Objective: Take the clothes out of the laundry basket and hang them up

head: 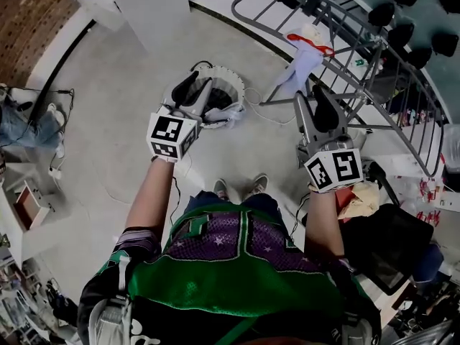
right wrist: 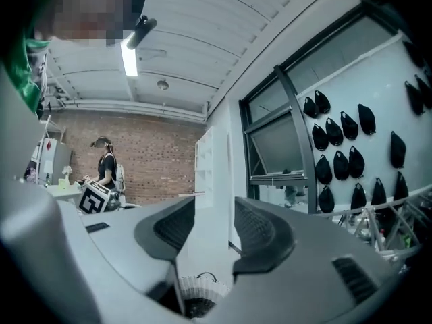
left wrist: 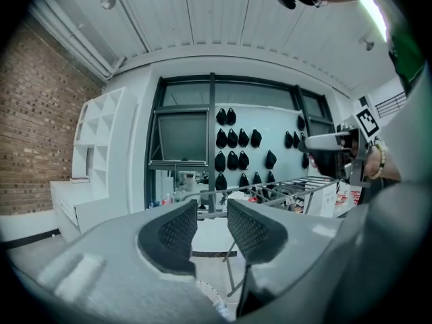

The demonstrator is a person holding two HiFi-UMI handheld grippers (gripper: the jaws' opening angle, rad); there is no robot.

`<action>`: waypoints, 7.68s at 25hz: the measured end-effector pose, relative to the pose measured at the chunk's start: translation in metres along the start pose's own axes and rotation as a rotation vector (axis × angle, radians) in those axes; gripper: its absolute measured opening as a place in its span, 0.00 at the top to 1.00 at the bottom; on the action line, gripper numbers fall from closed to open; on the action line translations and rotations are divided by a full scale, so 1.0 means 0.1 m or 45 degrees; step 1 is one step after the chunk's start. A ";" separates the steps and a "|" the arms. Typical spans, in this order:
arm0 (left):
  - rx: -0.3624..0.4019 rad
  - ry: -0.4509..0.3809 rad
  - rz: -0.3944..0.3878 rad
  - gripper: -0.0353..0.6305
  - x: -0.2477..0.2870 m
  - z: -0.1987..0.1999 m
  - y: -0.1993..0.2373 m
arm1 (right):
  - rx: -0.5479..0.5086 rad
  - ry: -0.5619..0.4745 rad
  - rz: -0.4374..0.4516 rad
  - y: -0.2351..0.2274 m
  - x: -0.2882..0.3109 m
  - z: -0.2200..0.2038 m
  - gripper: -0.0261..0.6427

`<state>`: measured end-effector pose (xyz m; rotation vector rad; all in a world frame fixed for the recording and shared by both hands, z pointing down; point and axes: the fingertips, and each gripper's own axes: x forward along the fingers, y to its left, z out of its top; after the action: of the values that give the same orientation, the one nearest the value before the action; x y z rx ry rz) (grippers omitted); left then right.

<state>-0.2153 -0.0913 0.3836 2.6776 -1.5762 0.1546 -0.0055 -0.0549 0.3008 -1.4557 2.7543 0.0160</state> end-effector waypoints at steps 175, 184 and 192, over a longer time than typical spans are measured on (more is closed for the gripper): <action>0.149 -0.253 -0.208 0.73 0.76 1.40 -3.26 | -0.274 -0.053 0.085 -2.03 -2.19 1.30 0.88; 0.154 -0.273 -0.383 0.73 1.49 1.45 -3.72 | -0.240 -0.134 -0.024 -2.71 -2.28 1.68 0.88; 0.062 -0.331 -0.594 0.73 2.58 1.56 -4.08 | -0.289 -0.137 -0.159 -3.48 -2.10 2.04 0.88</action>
<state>0.2765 -0.1289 0.2642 3.1146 -0.9504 -0.1761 0.4043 -0.0736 0.1043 -1.6221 2.6410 0.4047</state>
